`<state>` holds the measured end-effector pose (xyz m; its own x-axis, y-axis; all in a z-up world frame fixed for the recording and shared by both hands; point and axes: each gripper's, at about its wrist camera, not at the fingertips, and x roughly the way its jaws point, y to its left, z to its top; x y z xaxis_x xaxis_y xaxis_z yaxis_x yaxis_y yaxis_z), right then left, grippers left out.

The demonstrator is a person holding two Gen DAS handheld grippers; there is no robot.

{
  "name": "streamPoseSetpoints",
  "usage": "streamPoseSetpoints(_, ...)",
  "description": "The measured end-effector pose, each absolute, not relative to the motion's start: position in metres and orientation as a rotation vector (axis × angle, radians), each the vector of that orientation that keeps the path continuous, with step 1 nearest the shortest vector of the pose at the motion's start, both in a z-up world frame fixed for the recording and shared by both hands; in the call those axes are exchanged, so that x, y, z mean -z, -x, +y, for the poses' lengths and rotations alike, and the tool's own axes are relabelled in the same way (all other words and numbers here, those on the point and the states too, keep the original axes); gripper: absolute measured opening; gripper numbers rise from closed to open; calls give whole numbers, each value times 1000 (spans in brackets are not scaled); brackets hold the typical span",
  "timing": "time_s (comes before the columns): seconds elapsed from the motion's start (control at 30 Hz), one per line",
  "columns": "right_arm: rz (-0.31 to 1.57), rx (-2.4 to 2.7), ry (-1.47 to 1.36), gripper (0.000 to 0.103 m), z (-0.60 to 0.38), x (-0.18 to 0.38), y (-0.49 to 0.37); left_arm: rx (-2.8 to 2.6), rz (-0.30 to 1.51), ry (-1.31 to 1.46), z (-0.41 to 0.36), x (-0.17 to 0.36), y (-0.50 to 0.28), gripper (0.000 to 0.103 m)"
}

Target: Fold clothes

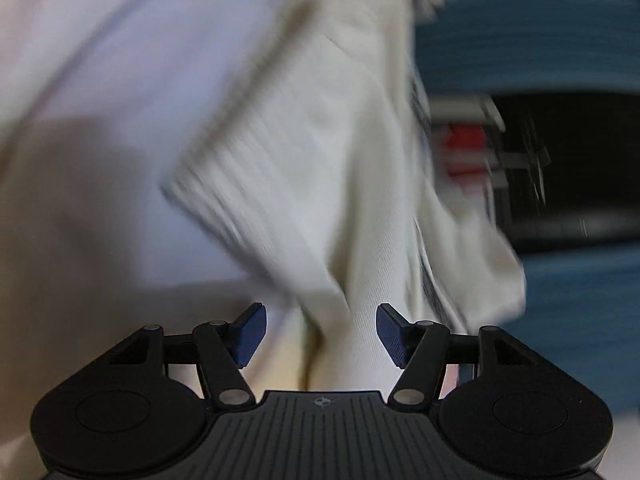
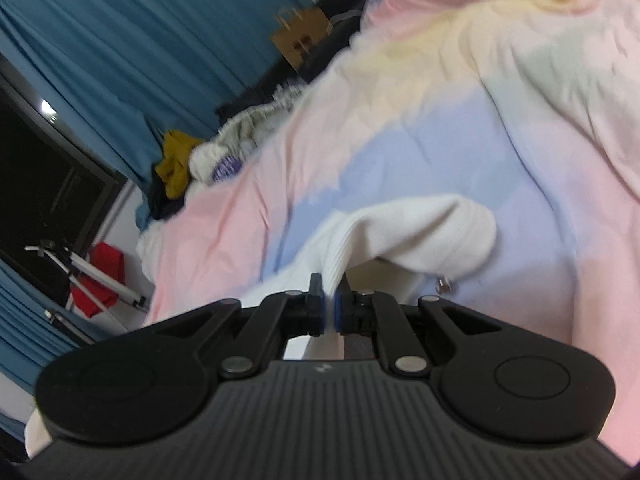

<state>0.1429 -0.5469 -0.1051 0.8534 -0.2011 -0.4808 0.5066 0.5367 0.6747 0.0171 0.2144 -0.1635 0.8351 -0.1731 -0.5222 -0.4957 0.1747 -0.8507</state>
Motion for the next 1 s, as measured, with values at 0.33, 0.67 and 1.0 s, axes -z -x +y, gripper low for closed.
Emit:
streamPoseSetpoints(0.33,330,441,-842,8,-547,103,-154,-336,577,1406,249,154,-23,9)
streamPoseSetpoints(0.67,182,345,-823,8,-544,82,-133,-286,482,1146,293,30,24,5)
streamPoseSetpoints(1.0,535,574,-870,8,-557,107,-115,-297,669,1122,312,62,89,6)
